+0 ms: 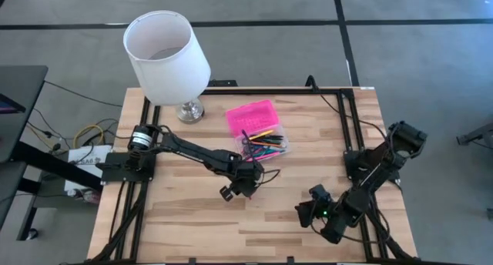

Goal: Pick & place school supplies into a supply box
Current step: Put the red crayon into the pink supply box

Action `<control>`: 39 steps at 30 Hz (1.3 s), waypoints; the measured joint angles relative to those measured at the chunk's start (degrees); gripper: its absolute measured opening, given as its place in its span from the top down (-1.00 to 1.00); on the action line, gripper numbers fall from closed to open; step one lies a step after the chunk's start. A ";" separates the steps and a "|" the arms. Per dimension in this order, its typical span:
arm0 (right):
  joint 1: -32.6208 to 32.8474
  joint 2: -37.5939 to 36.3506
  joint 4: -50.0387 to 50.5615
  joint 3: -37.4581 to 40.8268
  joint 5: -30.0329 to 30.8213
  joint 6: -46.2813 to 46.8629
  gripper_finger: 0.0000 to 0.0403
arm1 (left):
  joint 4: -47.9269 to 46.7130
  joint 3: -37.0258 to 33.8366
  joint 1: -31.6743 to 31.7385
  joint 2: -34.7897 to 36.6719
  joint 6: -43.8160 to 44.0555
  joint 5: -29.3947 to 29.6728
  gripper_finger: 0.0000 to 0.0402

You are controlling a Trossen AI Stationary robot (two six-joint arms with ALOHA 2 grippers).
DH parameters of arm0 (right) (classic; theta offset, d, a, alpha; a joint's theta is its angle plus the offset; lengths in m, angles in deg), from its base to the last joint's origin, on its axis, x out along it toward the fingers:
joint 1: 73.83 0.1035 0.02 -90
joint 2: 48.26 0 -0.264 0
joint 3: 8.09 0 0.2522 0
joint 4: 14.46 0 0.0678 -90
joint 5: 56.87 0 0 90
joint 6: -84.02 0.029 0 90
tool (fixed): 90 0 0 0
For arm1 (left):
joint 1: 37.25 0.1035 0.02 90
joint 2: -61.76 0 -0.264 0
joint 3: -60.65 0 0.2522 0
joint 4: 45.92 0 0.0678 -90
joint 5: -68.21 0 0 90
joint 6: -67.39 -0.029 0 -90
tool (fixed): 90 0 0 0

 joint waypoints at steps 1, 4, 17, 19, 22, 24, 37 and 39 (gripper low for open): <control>0.17 0.62 -1.19 0.00 0.15 -0.44 0.38 | -0.38 -0.02 0.01 0.04 0.00 -0.04 0.30; 0.35 1.95 -2.75 0.00 0.15 -1.58 0.38 | 0.91 0.00 0.11 0.12 -0.13 -0.31 0.30; 0.24 4.51 -3.74 0.00 0.51 -1.86 0.38 | -0.06 0.00 0.13 0.13 -1.55 -2.97 0.30; 0.24 4.46 -3.92 0.00 0.90 -2.81 0.38 | -0.05 0.00 0.24 0.15 -1.67 -3.98 0.30; 0.24 4.46 -4.16 0.00 0.91 -2.85 0.38 | -0.02 0.00 0.54 0.15 -1.68 -5.08 0.30; 0.24 4.44 -4.53 0.00 0.96 -2.85 0.38 | -0.02 0.00 0.72 0.15 -1.51 -5.16 0.30; 0.25 4.39 -8.20 0.00 1.04 -2.84 0.38 | -0.33 0.19 1.07 -3.17 -0.97 -7.89 0.30; 0.33 4.37 -8.58 0.00 1.04 -2.83 0.38 | -0.30 0.17 0.98 -3.18 -0.65 -7.64 0.30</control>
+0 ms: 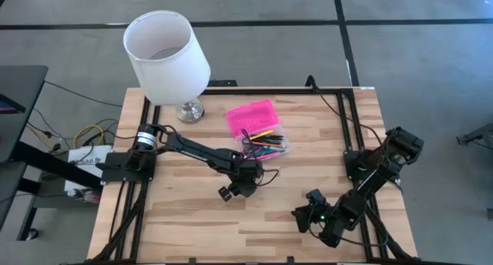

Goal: Pick & place school supplies into a supply box
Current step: Put the red crayon into the pink supply box

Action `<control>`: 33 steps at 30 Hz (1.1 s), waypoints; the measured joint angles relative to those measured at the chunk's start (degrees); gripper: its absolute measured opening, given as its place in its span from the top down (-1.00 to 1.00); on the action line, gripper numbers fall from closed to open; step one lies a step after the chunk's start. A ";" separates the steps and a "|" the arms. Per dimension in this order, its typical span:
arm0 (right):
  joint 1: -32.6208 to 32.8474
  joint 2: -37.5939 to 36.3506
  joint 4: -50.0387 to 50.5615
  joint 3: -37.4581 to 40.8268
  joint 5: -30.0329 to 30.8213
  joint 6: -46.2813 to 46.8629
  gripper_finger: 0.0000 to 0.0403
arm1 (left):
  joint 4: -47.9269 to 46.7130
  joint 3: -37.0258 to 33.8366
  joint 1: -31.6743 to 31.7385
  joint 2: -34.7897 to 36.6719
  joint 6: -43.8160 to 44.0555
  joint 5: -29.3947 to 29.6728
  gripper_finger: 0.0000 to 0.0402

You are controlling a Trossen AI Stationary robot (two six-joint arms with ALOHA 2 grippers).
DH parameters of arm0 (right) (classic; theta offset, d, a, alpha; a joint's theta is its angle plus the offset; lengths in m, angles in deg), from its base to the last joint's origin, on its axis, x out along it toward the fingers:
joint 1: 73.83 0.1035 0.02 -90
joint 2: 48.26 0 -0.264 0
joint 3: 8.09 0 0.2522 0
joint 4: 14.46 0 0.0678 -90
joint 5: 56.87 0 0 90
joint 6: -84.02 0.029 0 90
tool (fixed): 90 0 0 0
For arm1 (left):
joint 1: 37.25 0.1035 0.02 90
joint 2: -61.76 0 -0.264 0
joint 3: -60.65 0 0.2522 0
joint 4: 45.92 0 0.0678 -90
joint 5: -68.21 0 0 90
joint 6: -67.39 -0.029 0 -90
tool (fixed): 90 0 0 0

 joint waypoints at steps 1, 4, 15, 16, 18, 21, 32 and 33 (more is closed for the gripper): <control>0.02 0.00 -0.14 0.00 -0.04 0.01 0.38 | 0.00 0.00 0.00 -0.02 0.01 -0.03 0.30; 0.00 0.00 -0.40 0.00 -0.06 0.01 0.38 | -0.12 0.00 0.19 -0.08 0.01 0.16 0.30; 0.00 0.00 -0.42 0.00 -1.07 -0.45 0.38 | -4.31 0.07 0.39 -0.23 9.92 2.30 0.30; 0.00 0.00 -0.32 0.00 -1.07 -0.45 0.38 | -4.43 0.07 0.39 -0.26 10.87 2.53 0.30; 0.00 0.00 -0.25 0.00 -1.08 -0.50 0.38 | -4.59 0.05 0.39 -0.28 12.80 2.81 0.30; -0.01 0.00 -0.23 0.00 -1.09 -0.53 0.38 | -4.63 0.02 0.39 -0.30 17.00 3.04 0.30; -0.02 0.00 -0.03 0.00 -1.11 -2.06 0.38 | -3.40 -0.11 0.42 -0.30 33.41 3.16 0.30; -0.02 0.00 -0.03 0.00 -1.11 -2.09 0.38 | -3.33 -0.11 0.37 -0.30 34.65 3.19 0.30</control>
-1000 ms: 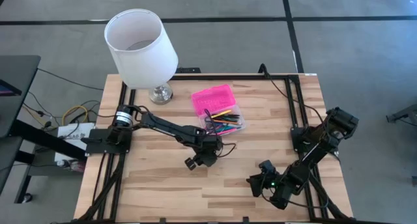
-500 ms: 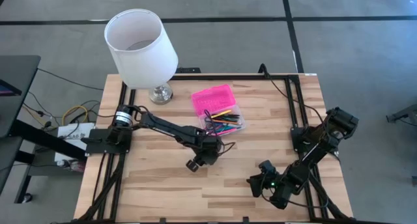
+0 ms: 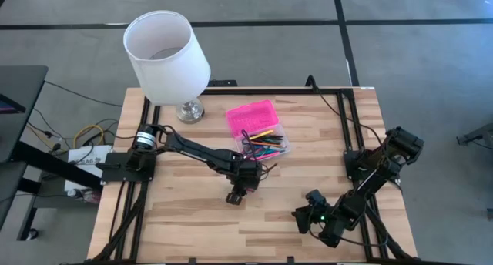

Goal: Pick & place school supplies into a supply box
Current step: Put the red crayon into the pink supply box

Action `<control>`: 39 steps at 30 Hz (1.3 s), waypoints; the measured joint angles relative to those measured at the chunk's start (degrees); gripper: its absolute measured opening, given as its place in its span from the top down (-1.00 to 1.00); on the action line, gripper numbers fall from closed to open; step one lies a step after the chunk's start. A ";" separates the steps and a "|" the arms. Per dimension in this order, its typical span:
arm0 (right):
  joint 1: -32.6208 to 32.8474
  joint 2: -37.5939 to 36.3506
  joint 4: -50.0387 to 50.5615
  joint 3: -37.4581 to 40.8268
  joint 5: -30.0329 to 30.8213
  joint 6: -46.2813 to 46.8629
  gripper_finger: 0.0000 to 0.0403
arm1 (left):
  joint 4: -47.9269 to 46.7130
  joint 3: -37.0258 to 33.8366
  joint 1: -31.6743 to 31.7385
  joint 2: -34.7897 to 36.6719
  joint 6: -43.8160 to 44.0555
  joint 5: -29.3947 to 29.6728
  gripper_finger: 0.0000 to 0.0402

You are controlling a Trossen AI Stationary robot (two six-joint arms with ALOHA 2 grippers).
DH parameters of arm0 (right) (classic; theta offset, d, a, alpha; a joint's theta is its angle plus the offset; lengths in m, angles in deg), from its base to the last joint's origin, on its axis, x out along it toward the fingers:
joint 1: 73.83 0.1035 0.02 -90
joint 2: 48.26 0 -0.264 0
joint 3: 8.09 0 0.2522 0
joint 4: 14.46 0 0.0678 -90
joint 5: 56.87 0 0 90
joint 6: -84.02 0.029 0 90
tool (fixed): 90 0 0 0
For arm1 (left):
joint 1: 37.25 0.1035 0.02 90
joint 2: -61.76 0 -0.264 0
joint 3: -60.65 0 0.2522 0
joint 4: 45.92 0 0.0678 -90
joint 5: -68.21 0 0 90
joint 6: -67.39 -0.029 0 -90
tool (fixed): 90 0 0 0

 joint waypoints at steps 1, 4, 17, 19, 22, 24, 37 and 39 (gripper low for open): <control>0.00 0.00 0.00 0.00 0.00 0.00 0.38 | 0.03 0.00 -0.09 0.00 0.85 0.10 0.31; 0.00 0.00 0.00 0.00 -0.01 0.02 0.38 | 0.22 -0.02 -0.17 0.00 1.60 0.54 0.42; 0.00 0.00 -0.01 0.00 -0.43 0.11 0.38 | 0.69 -0.09 -0.06 -0.02 2.44 0.52 0.90; -0.07 0.00 -0.01 0.00 -0.44 0.13 0.38 | 0.73 -0.09 -0.06 -0.02 2.63 0.58 0.88; -0.07 0.00 0.00 0.00 -0.78 0.13 0.38 | 0.74 -0.09 -0.07 -0.02 2.68 0.81 0.90; -0.07 0.00 -0.01 0.00 -1.31 0.13 0.38 | 0.75 -0.09 -0.11 -0.02 2.69 0.95 0.93; -0.07 0.00 0.00 0.00 -1.33 0.07 0.38 | 0.95 -0.11 -0.15 -0.02 4.79 1.55 0.96; -0.07 0.00 0.00 0.00 -1.36 0.07 0.38 | 1.35 -0.13 -0.10 -0.02 5.69 1.63 0.97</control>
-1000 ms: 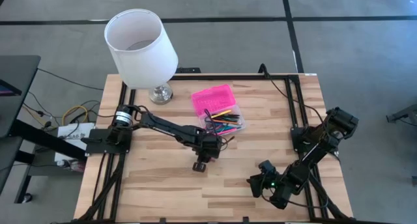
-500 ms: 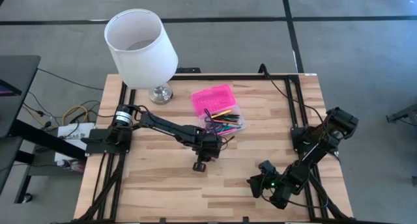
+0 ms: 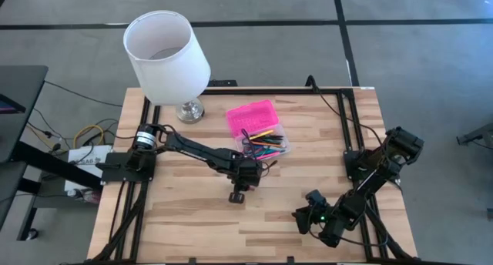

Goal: Pick & place school supplies into a supply box
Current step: Put the red crayon into the pink supply box

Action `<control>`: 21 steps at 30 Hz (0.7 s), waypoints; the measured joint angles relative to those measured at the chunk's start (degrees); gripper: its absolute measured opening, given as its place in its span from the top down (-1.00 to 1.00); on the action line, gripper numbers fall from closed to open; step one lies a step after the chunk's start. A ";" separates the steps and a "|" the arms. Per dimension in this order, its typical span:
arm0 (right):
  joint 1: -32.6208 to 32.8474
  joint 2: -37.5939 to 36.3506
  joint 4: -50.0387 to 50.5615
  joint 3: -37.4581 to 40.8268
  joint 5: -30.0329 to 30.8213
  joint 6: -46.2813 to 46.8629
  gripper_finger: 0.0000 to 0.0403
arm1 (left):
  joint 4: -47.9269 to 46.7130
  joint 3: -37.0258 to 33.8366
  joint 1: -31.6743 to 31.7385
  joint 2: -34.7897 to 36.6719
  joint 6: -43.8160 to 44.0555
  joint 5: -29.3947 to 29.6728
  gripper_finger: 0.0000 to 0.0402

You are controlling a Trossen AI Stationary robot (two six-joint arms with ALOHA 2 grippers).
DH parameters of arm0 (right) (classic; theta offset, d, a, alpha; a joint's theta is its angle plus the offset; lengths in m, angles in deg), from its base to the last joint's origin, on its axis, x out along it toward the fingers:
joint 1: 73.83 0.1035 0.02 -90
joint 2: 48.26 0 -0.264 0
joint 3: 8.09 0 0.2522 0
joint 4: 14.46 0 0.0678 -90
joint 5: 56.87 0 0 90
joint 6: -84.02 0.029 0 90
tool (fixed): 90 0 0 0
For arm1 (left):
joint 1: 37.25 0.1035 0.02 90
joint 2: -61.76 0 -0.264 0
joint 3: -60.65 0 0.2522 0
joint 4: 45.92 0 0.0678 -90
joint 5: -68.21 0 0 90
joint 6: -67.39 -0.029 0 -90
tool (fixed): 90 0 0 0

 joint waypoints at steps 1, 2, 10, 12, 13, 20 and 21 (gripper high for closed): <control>0.00 0.00 0.02 0.00 -0.01 -0.01 0.38 | 0.40 -0.04 0.02 0.01 0.58 0.00 0.97; 0.00 0.00 0.02 0.00 -0.05 -0.02 0.38 | 0.89 -0.07 0.03 0.25 1.05 -0.01 0.97; 0.00 0.00 -0.01 0.00 -0.17 -0.85 0.38 | 0.17 4.43 0.97 0.45 5.59 0.53 0.98; -0.02 0.00 -0.23 0.00 -0.19 -1.46 0.38 | 0.18 6.82 1.01 0.66 5.61 1.29 0.98; -0.02 0.00 -0.17 0.00 -0.20 -1.50 0.38 | -0.01 7.79 1.09 0.72 5.61 1.64 0.98; -0.02 0.00 -0.02 0.00 -0.20 -2.49 0.38 | -3.23 15.22 3.82 0.85 3.03 9.33 0.98; -0.02 0.00 -0.02 0.00 -0.20 -2.49 0.38 | -3.23 15.48 4.85 0.85 2.86 10.34 0.98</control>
